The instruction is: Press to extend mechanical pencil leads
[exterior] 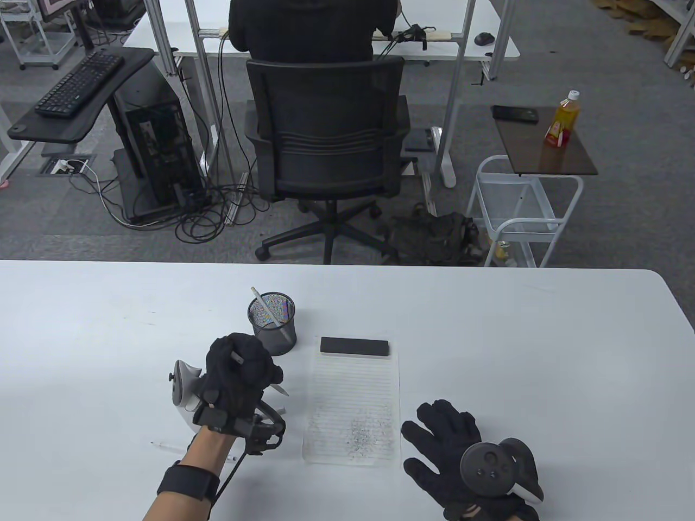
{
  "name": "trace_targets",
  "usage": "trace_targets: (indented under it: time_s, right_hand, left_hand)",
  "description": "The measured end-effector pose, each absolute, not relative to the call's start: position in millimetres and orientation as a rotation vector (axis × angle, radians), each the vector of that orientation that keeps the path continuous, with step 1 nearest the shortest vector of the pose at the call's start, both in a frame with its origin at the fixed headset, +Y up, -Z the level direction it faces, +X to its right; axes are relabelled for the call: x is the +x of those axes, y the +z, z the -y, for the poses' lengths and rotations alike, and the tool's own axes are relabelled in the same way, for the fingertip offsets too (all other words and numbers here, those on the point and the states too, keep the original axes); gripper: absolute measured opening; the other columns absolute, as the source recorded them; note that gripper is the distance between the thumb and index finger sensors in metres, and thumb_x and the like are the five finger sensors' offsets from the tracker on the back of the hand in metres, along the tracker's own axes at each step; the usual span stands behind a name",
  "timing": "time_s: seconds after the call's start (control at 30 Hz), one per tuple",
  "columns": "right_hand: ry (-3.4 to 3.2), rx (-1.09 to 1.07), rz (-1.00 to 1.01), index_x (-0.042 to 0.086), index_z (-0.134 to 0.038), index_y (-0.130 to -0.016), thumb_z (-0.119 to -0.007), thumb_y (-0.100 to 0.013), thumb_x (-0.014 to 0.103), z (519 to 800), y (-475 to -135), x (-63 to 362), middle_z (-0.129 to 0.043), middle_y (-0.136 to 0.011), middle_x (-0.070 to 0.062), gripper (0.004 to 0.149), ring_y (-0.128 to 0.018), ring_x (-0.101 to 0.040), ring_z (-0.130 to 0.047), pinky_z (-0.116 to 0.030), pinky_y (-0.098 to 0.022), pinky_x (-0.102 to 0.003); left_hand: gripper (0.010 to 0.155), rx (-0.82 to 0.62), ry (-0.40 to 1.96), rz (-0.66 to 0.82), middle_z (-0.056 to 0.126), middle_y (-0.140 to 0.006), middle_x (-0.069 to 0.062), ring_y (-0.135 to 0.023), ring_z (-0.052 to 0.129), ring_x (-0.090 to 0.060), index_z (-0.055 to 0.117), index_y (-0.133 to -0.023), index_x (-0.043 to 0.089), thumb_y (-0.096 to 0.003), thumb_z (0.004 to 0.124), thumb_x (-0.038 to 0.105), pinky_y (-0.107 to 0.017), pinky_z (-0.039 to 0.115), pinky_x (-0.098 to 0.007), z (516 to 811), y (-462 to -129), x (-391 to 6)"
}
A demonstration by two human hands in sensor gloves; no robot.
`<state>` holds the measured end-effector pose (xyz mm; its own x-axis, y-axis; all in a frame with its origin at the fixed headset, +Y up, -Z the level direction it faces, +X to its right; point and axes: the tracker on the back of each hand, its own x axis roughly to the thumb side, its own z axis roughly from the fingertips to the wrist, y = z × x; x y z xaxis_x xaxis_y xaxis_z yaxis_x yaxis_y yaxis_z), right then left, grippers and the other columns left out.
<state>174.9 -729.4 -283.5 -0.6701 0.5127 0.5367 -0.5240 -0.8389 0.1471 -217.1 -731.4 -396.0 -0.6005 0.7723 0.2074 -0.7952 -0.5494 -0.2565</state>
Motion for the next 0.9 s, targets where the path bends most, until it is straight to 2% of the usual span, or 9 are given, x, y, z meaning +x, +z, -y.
trace_targets:
  time_s: [0.3, 0.53, 0.7, 0.9]
  right_hand:
    - [2.448, 0.778, 0.021, 0.012, -0.068, -0.109, -0.073, -0.055, 0.05, 729.1, -283.5, 174.8, -0.047, -0.114, -0.028, 0.066, -0.104, -0.063, -0.038, -0.03, -0.065, -0.083]
    - [2.447, 0.776, 0.019, 0.012, -0.068, -0.109, -0.073, -0.055, 0.05, 729.3, -283.7, 174.8, -0.047, -0.114, -0.028, 0.066, -0.104, -0.063, -0.038, -0.03, -0.065, -0.083]
    - [2.446, 0.776, 0.02, 0.012, -0.068, -0.109, -0.073, -0.055, 0.05, 729.3, -283.7, 174.7, -0.047, -0.114, -0.028, 0.066, -0.104, -0.063, -0.038, -0.03, -0.065, -0.083]
    - [2.444, 0.776, 0.018, 0.012, -0.068, -0.108, -0.073, -0.055, 0.05, 728.8, -283.5, 174.9, -0.047, -0.114, -0.028, 0.066, -0.104, -0.063, -0.038, -0.03, -0.065, -0.083]
  left_hand:
    - [0.063, 0.122, 2.231, 0.398, 0.095, -0.027, 0.005, -0.018, 0.094, -0.023, 0.092, -0.068, 0.013, -0.0486, 0.061, 0.064, -0.032, 0.088, -0.051, 738.5, -392.9, -217.0]
    - [0.059, 0.112, 2.234, 0.389, 0.095, -0.026, 0.005, -0.017, 0.094, -0.024, 0.092, -0.067, 0.012, -0.0489, 0.062, 0.058, -0.032, 0.088, -0.052, 745.0, -390.9, -211.8]
    - [0.064, 0.116, 2.241, 0.394, 0.095, -0.029, 0.005, -0.019, 0.093, -0.024, 0.091, -0.07, 0.012, -0.049, 0.06, 0.064, -0.033, 0.087, -0.051, 752.8, -390.2, -210.3]
    - [0.058, 0.118, 2.213, 0.382, 0.094, -0.028, 0.005, -0.018, 0.094, -0.025, 0.091, -0.069, 0.011, -0.0493, 0.062, 0.057, -0.033, 0.088, -0.052, 755.6, -389.3, -209.0]
